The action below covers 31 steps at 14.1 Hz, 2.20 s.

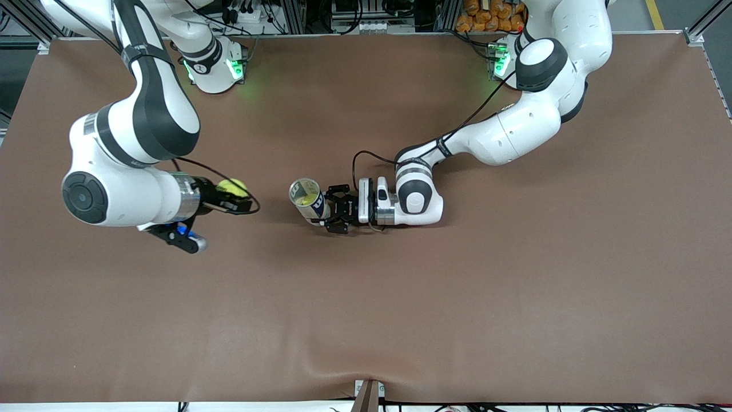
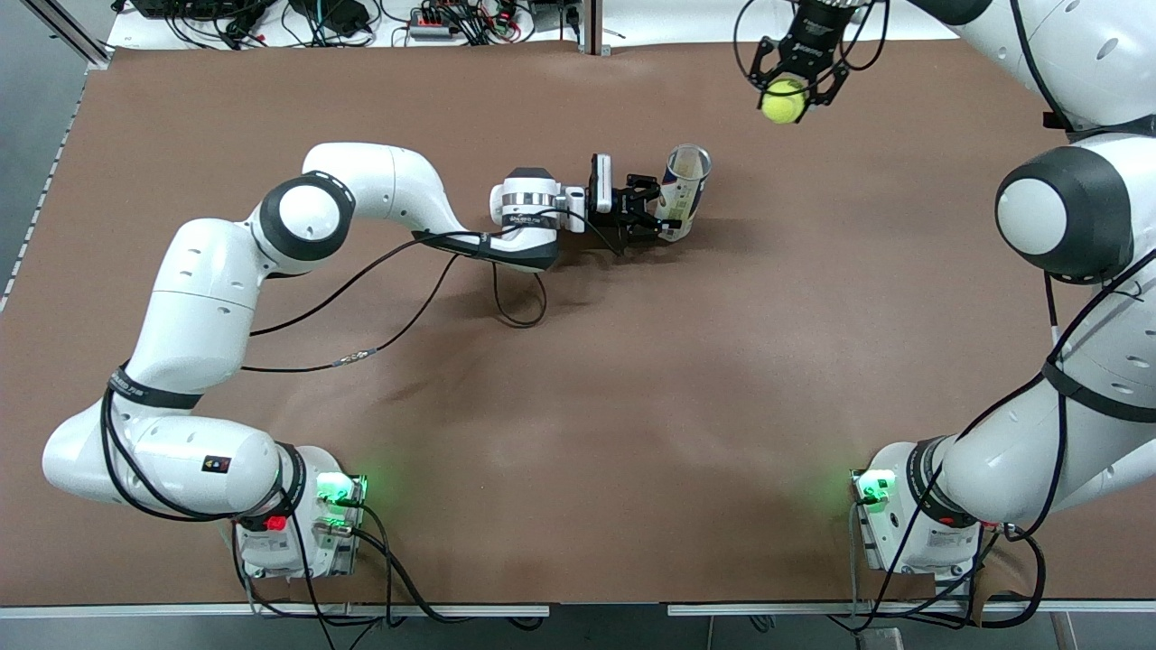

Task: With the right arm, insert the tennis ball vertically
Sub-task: 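Carry the second ball with the right gripper to the can opening, then push the second ball into the can and open the right gripper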

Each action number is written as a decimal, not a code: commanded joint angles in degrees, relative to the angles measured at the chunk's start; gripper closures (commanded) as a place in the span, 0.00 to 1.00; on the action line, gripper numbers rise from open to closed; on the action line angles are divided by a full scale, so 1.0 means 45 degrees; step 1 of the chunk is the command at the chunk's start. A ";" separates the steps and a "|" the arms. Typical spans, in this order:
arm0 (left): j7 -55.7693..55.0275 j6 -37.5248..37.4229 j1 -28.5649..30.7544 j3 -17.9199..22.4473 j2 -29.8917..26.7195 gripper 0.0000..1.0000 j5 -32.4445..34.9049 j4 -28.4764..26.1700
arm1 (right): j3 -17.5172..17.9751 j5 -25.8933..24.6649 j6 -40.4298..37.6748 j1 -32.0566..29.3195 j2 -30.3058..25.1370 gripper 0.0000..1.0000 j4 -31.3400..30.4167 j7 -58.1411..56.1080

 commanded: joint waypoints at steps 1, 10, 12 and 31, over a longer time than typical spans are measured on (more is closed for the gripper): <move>0.0269 0.0053 -0.0105 0.0325 -0.0290 0.31 -0.0401 -0.0119 | -0.0129 0.0582 0.0179 0.0561 -0.0103 0.69 -0.0318 0.0981; 0.0269 0.0053 -0.0105 0.0325 -0.0290 0.31 -0.0440 -0.0139 | -0.0129 0.0563 0.2699 0.2576 0.0502 0.67 -0.0943 0.3425; 0.0269 0.0072 -0.0125 0.0325 -0.0290 0.31 -0.0421 -0.0119 | -0.0129 0.0583 0.2738 0.2595 0.0717 0.67 -0.0943 0.3425; 0.0249 0.0072 -0.0125 0.0325 -0.0290 0.31 -0.0440 -0.0139 | -0.0188 0.0583 0.2465 0.2146 0.0269 0.00 -0.0553 0.3269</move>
